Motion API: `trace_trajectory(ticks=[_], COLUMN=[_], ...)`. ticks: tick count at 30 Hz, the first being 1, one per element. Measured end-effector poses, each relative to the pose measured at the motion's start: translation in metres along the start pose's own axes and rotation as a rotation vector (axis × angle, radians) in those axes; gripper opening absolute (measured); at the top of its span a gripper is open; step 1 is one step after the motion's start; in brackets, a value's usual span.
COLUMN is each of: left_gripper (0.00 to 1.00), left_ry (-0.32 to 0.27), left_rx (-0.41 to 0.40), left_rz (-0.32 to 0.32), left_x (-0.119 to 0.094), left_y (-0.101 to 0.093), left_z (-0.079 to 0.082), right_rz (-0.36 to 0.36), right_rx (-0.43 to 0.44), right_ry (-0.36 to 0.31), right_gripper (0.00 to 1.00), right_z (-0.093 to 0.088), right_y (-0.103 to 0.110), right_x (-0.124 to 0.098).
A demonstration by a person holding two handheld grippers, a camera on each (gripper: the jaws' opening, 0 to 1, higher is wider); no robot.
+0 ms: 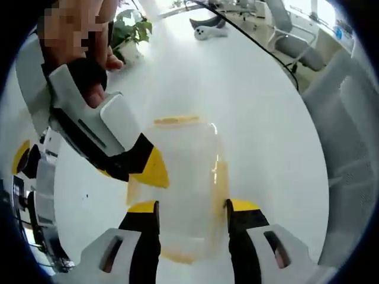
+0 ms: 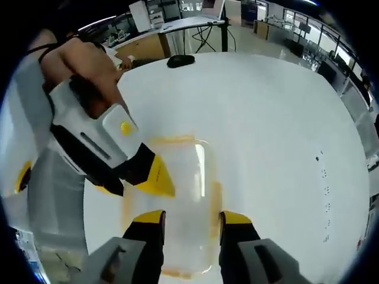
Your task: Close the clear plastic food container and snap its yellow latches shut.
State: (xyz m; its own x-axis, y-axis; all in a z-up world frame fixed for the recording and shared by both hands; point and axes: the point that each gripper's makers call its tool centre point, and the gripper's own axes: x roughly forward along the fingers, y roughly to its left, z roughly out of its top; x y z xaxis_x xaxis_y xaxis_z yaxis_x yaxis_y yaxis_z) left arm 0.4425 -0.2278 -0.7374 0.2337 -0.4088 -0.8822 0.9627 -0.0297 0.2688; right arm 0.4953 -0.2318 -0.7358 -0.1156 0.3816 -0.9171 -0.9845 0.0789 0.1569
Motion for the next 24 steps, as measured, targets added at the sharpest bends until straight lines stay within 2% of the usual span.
trace_trajectory(ticks=[12, 13, 14, 15, 16, 17, 18, 24], left_gripper=[0.39, 0.38, 0.37, 0.37, 0.37, 0.37, 0.37, 0.38], left_ry=[0.013, 0.074, 0.03, 0.041, 0.05, 0.049, 0.049, 0.03], left_rx=[-0.022, -0.012, -0.027, -0.032, -0.023, -0.027, -0.023, -0.029], left_rz=[0.038, 0.14, 0.072, 0.066, 0.062, 0.064, 0.064, 0.068], left_x=[0.002, -0.002, 0.008, 0.007, 0.008, 0.005, 0.004, 0.004], left_y=[0.002, 0.017, 0.005, 0.005, 0.005, 0.006, 0.006, 0.004], left_z=[0.0, -0.012, -0.003, -0.002, -0.002, -0.002, -0.002, -0.002], right_rz=[0.054, 0.058, 0.067, 0.077, 0.117, 0.104, 0.098, 0.091], right_rx=[-0.001, 0.006, 0.02, 0.014, 0.03, 0.015, 0.014, 0.01], right_ry=[0.052, 0.059, 0.075, 0.077, 0.105, 0.117, 0.089, 0.087], right_gripper=[0.31, 0.3, 0.3, 0.29, 0.28, 0.28, 0.28, 0.3], right_z=[0.0, 0.002, 0.001, 0.0, -0.004, -0.005, 0.002, 0.001], right_y=[0.001, 0.001, 0.002, 0.002, 0.008, 0.003, 0.003, 0.004], right_x=[0.004, 0.006, 0.007, 0.007, 0.005, 0.001, 0.003, 0.004])
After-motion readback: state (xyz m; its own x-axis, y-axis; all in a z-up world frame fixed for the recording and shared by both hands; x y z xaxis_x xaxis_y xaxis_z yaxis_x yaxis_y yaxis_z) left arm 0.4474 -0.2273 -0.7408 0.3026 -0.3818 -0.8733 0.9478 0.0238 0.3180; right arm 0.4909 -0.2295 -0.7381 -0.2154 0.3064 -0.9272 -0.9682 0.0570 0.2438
